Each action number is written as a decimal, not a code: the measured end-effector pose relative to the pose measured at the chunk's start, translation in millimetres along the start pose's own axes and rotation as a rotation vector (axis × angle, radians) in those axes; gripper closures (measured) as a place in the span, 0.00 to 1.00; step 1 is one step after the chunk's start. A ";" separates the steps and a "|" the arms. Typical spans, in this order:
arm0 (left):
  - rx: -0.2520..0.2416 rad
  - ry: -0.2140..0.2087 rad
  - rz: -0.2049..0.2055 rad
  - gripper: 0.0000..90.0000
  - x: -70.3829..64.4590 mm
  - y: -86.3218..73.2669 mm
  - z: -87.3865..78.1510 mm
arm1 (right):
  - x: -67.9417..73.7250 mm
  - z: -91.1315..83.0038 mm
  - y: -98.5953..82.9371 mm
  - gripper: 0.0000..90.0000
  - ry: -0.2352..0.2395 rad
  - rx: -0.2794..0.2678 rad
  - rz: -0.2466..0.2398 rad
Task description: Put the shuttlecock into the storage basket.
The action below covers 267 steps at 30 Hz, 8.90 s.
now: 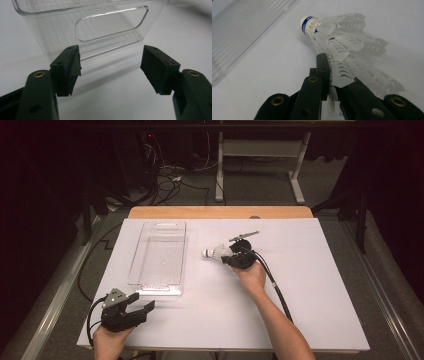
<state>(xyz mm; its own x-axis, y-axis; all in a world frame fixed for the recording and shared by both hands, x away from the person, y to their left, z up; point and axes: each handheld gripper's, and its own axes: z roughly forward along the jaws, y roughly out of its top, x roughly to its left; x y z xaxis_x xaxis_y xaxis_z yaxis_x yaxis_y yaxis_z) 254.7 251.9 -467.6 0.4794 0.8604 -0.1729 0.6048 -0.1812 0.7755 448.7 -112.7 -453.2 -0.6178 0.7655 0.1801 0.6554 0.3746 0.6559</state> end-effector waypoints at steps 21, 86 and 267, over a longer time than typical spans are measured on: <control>-0.005 0.006 -0.007 0.37 1.3 0.1 -0.5 | -2.2 -14.7 2.0 0.99 0.013 -0.010 -0.005; -0.004 0.008 -0.016 0.37 4.9 -0.3 -1.7 | 9.0 -42.7 19.0 0.99 0.110 -0.035 -0.027; -0.010 -0.006 -0.017 0.37 6.6 -1.3 -3.4 | 101.7 25.6 120.7 0.99 0.204 0.028 -0.173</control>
<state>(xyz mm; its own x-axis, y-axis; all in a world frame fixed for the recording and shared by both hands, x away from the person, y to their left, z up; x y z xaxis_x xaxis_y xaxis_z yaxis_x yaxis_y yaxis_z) 255.0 259.4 -467.7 0.4728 0.8605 -0.1899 0.6066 -0.1616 0.7784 476.1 23.8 -374.5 -0.7944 0.5688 0.2133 0.5429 0.5072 0.6693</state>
